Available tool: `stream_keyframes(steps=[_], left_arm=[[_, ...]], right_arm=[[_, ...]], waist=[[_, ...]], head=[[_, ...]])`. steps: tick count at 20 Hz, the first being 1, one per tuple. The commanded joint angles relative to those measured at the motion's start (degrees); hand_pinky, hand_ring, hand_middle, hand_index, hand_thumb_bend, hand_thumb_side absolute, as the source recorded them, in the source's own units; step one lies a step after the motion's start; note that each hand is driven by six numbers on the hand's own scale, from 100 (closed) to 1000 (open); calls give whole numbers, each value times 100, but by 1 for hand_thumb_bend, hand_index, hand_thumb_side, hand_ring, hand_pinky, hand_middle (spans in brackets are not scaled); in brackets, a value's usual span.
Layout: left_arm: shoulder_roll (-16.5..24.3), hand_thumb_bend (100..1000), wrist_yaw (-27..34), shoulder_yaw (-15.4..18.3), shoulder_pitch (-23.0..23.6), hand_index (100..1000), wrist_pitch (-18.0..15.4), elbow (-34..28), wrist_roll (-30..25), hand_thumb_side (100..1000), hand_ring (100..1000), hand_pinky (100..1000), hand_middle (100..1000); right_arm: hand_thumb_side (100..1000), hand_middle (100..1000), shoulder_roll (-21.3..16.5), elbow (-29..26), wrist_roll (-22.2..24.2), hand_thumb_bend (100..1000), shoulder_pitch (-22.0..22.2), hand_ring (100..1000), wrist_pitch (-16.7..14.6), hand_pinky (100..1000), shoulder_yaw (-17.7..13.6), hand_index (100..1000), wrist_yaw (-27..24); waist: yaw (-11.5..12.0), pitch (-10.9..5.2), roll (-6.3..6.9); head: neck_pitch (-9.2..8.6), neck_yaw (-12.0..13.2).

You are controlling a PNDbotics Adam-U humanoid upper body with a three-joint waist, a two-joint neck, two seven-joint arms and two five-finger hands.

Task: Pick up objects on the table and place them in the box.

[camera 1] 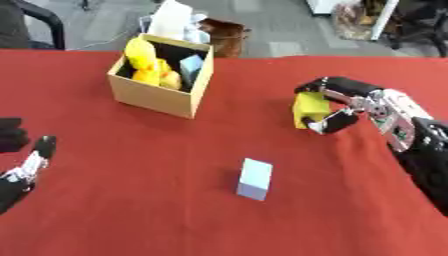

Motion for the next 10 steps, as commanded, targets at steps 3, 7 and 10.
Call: stream_keyframes(steps=[3,7,10], left_arm=[[55,532,17,-6,-70,705,0,-72,-30,412,605,660,552],[47,531,25,-52,-100,704,-3,-75,-76,412,605,660,552],[-22,530,50,-122,-192,704,-16,-80,-131,411,604,660,552]], right_arm=[[100,460,-115,-469,18,100,-484,526,140,710,-94,902,-378],[100,460,157,-348,8,100,-947,525,267,710,-176,902,-279],[100,471,410,-78,-74,100,-1246,538,338,714,-267,904,-72]], waist=[[58,-124,91],[190,-137,80],[374,-117,80]], head=[[-1,-9],[-12,-37],[-55,-83]])
